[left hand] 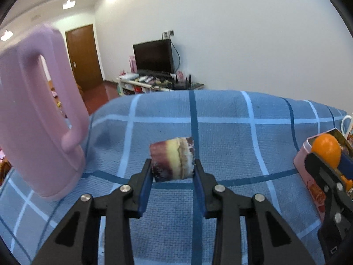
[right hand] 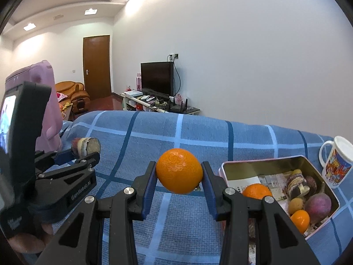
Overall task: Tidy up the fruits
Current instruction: 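Lift the orange and taro piece and carry both toward the pink tin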
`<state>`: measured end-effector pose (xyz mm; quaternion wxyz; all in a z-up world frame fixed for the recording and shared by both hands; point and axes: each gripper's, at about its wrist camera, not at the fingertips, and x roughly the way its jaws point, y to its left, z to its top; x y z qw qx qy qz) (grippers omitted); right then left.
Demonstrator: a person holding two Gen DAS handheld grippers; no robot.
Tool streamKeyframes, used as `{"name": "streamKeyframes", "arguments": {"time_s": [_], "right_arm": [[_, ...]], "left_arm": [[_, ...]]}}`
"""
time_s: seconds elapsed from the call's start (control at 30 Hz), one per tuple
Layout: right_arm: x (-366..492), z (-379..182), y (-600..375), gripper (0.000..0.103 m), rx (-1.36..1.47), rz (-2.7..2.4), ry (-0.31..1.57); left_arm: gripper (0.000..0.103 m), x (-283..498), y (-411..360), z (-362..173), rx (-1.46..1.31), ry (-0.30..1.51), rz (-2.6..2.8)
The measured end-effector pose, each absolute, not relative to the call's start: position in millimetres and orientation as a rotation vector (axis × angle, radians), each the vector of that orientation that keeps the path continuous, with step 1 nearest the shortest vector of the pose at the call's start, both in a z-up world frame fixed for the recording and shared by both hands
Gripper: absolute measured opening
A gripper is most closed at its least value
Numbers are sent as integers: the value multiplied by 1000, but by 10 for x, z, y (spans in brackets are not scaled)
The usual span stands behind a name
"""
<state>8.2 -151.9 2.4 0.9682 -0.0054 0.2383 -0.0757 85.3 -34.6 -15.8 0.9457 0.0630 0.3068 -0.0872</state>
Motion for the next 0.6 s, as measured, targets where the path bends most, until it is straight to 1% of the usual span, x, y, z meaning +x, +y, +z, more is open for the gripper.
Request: {"name": "streamKeyframes", "arguments": {"time_s": [0.6], "right_arm": [[-114, 49, -1498, 42, 0, -143, 459]], "left_arm": [[37, 660, -196, -147, 105, 595, -132]]}}
